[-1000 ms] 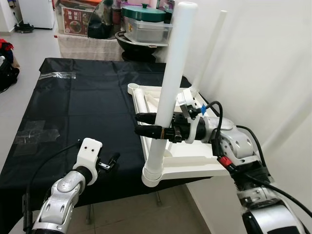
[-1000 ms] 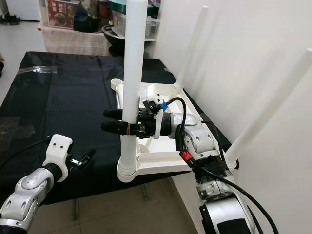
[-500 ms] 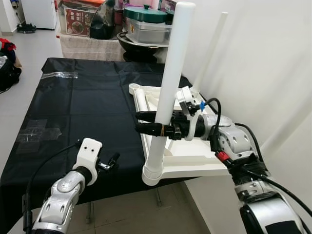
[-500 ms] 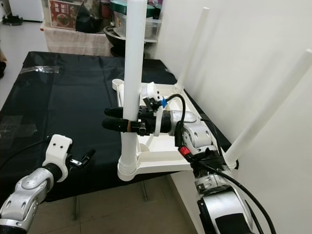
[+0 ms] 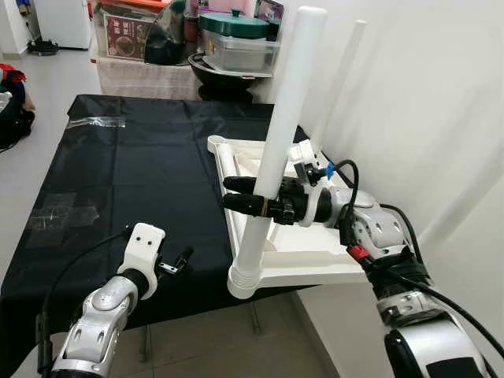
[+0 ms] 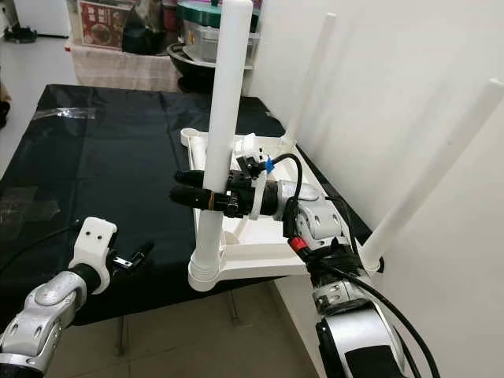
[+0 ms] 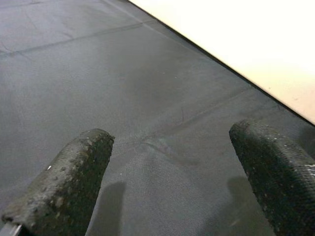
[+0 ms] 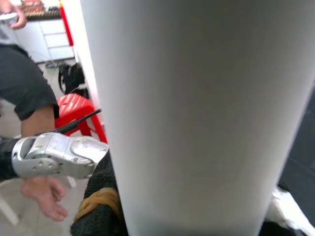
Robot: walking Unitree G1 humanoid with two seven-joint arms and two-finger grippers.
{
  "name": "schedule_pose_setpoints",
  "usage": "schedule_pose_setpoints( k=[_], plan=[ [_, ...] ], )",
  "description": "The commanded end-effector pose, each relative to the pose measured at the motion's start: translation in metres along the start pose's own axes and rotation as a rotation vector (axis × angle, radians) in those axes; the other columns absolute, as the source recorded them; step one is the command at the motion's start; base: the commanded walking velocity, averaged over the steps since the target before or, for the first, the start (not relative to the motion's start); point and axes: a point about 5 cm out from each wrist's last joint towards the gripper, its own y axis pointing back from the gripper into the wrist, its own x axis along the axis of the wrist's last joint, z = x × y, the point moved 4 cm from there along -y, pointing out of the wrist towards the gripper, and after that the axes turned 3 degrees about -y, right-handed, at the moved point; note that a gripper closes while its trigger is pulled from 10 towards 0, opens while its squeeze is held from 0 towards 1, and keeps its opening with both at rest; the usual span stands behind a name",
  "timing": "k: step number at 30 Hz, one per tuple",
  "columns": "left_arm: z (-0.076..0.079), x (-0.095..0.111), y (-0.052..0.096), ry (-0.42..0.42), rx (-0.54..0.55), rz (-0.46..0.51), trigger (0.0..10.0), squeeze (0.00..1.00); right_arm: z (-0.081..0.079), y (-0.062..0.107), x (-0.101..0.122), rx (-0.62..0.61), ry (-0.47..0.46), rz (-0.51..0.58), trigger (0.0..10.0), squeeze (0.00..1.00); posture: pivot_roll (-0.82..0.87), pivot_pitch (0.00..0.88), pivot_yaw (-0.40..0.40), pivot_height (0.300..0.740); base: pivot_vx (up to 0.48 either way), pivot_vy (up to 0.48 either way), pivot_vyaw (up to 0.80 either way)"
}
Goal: Building children table
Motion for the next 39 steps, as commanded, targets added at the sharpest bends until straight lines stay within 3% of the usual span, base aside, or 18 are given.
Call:
schedule_pose_setpoints(
  k=[1, 22, 23, 24, 27, 33, 36, 39],
  plan=[
    [0.004, -0.001, -0.002, -0.01, -0.017, -0.014, 10.0, 0.0, 0.001, 0.0, -0.029, -0.025, -0.097, -0.044, 10.0, 0.0, 0.16, 0.0, -0.16, 0.74, 0.0, 0.0, 0.0],
    [0.003, -0.001, -0.002, -0.016, -0.013, -0.015, 10.0, 0.0, 0.014, 0.005, -0.042, -0.123, -0.097, -0.086, 10.0, 0.0, 0.15, 0.0, -0.162, 0.74, 0.0, 0.0, 0.0],
    [0.003, -0.001, -0.002, -0.015, -0.013, -0.015, 10.0, 0.0, 0.031, 0.008, -0.053, -0.275, -0.068, -0.178, 10.0, 0.0, 0.15, 0.0, -0.161, 0.74, 0.0, 0.0, 0.0],
    [0.003, -0.001, -0.002, -0.015, -0.013, -0.015, 10.0, 0.0, 0.031, 0.008, -0.053, -0.275, -0.068, -0.178, 10.0, 0.0, 0.15, 0.0, -0.161, 0.74, 0.0, 0.0, 0.0],
    [0.003, -0.002, -0.002, -0.014, -0.012, -0.016, 10.0, 0.0, 0.057, 0.021, -0.061, -0.543, -0.11, -0.238, 10.0, 0.0, 0.14, 0.0, -0.162, 0.74, 0.0, 0.0, 0.0],
    [0.003, -0.002, -0.003, -0.012, -0.011, -0.017, 10.0, 0.0, 0.072, 0.037, -0.063, -0.724, -0.124, -0.243, 10.0, 0.0, 0.14, 0.0, -0.16, 0.74, 0.0, 0.0, 0.0],
    [0.004, -0.002, -0.004, -0.01, -0.013, -0.017, 10.0, 0.0, 0.082, 0.058, -0.067, -0.893, -0.129, -0.24, 10.0, 0.0, 0.13, 0.0, -0.156, 0.74, 0.0, 0.0, 0.0],
    [0.004, -0.002, -0.004, -0.01, -0.013, -0.016, 10.0, 0.0, 0.085, 0.07, -0.069, -0.986, -0.137, -0.218, 10.0, 0.0, 0.12, 0.0, -0.153, 0.74, 0.0, 0.0, 0.0]
  ],
)
